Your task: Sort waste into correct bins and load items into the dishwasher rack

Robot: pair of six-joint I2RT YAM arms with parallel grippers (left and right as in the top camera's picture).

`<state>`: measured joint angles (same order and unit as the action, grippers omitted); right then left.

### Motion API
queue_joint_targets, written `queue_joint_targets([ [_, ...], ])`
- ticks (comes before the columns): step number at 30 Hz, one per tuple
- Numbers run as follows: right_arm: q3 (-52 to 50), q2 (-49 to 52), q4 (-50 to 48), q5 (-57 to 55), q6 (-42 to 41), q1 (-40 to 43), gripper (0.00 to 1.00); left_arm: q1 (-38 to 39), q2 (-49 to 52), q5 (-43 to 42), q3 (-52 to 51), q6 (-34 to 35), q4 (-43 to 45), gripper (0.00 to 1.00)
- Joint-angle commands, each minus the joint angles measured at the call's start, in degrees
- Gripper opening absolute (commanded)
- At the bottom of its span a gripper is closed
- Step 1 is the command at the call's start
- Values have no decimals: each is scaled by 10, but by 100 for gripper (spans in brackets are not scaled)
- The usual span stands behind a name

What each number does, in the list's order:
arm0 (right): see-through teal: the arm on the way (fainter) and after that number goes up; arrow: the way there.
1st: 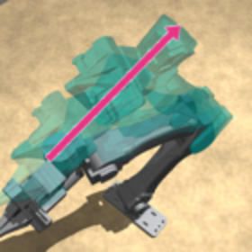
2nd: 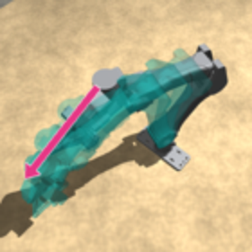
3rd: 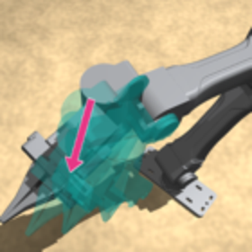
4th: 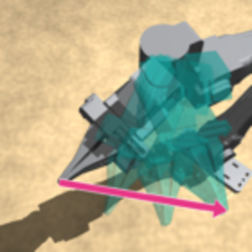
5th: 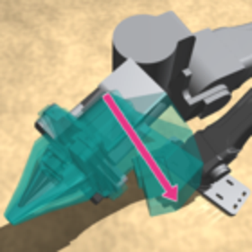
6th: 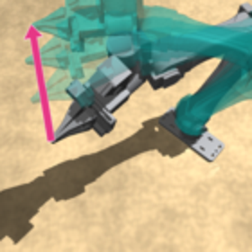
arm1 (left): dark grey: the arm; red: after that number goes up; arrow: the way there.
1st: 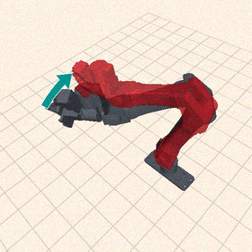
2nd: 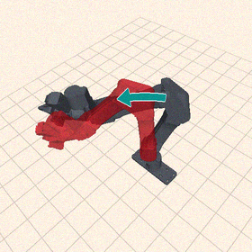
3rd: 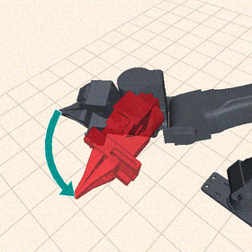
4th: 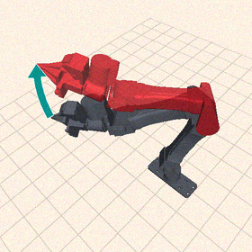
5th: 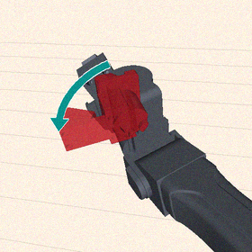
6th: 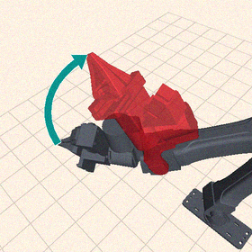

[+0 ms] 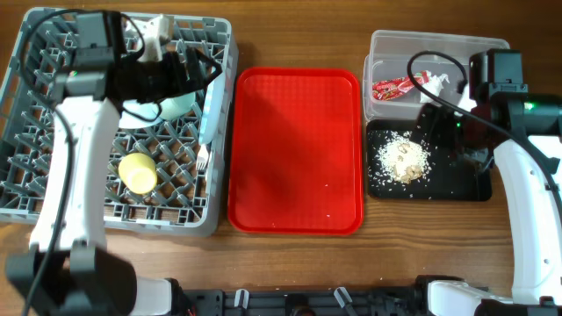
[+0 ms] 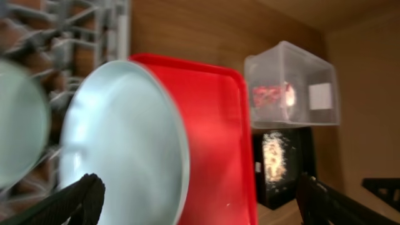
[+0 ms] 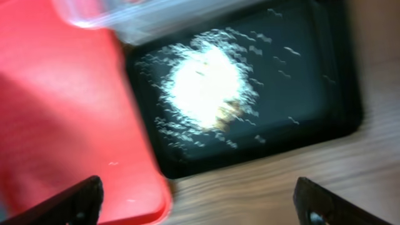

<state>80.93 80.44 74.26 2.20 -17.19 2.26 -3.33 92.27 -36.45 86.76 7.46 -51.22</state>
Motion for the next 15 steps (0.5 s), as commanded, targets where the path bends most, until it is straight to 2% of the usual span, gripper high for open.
queue_joint_targets([
  [1, 1, -2, -71, 120, 68, 1, 100, 14, -41, 217, 6, 55, -60, 100],
  [4, 1, -2, -154, 120, 87, 1, 100, 17, -38, 323, 5, 116, -133, 100],
  [6, 1, -1, -175, 112, 112, 1, 100, 16, -37, 331, 5, 125, -170, 100],
  [12, 1, -5, -108, 81, 110, 1, 100, 16, -44, 332, 4, 125, -252, 100],
  [15, -12, -40, -94, 73, 110, 1, 100, 16, -74, 345, -11, 123, -252, 100],
])
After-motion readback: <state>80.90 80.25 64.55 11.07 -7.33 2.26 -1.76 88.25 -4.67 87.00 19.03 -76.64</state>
